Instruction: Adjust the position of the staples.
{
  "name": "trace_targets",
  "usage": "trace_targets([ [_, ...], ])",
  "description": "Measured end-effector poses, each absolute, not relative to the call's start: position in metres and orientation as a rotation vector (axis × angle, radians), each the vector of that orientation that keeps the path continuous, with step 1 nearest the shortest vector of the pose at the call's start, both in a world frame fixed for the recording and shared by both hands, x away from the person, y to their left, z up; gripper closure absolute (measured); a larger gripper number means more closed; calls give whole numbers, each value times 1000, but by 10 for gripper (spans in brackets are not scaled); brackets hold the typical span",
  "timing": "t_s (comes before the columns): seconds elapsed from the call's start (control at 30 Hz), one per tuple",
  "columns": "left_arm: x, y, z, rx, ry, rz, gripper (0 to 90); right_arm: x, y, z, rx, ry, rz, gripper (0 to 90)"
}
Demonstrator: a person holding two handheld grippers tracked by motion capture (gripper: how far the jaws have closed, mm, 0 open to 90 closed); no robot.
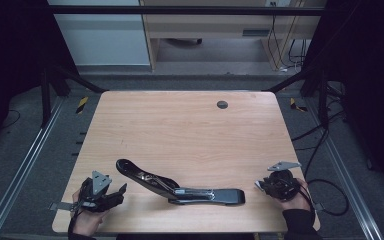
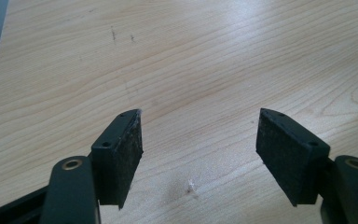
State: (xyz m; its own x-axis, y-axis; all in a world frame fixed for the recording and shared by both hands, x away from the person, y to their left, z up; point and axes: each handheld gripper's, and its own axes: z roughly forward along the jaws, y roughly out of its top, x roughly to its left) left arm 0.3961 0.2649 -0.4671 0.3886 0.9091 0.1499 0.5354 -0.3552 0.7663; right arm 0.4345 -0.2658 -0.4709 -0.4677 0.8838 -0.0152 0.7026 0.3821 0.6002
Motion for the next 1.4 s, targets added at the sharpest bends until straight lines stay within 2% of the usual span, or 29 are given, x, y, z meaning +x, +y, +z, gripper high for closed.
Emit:
trace_targets([
  [0.43,397,265,-467,2027,1232,766,308,441,-256,-476,1349,2337,738,692],
  [0.9,397,264,-468,2033,1229,764,308,443,-256,-479,1361,2360,722,770],
  [1.4,397,264,-468,2034,1232,761,307,443,-259,-475,1373,2384,778,782],
])
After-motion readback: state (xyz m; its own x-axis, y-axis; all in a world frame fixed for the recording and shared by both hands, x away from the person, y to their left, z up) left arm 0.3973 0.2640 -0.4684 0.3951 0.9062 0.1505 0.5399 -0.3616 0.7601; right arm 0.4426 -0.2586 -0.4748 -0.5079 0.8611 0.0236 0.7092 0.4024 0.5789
